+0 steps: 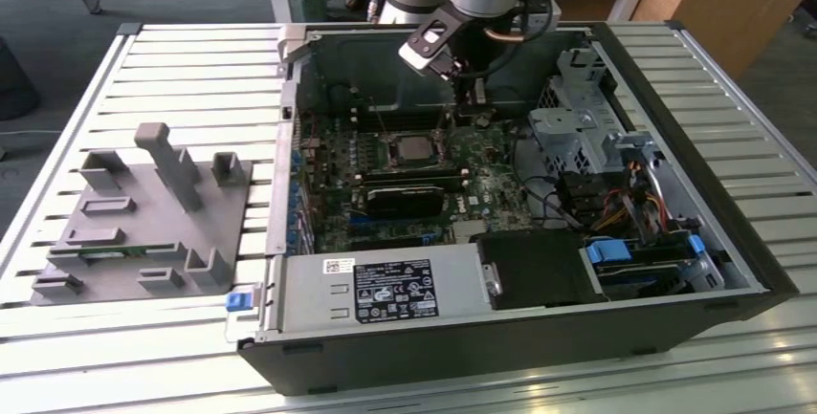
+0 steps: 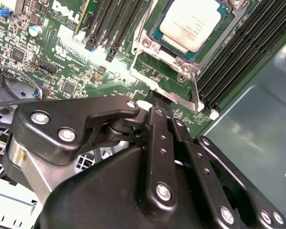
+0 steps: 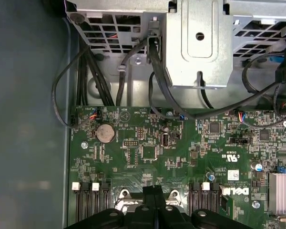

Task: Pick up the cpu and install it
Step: 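Close the cpu cover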

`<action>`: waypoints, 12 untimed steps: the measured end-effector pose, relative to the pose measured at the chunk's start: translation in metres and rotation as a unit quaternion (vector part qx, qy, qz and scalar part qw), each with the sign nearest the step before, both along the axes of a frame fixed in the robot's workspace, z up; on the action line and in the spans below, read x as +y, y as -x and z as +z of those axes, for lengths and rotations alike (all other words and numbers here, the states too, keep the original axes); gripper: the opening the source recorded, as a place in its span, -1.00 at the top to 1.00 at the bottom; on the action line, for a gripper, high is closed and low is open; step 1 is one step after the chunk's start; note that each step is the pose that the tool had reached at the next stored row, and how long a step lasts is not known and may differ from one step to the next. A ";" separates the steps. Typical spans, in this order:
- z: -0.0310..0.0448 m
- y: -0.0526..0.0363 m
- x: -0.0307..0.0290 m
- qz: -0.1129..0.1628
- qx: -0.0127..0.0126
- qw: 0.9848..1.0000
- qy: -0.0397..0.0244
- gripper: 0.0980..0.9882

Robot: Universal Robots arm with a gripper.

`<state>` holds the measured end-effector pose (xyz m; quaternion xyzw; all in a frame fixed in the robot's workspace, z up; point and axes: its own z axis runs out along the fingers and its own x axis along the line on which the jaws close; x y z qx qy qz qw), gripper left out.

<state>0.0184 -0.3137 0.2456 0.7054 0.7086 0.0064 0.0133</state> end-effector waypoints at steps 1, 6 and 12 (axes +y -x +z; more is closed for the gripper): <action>0.0000 0.0004 0.0000 0.000 0.000 1.000 0.000 0.98; 0.0000 0.0039 0.0000 0.000 0.000 1.000 0.000 0.98; -0.0004 0.0098 0.0000 0.000 0.000 1.000 0.000 0.98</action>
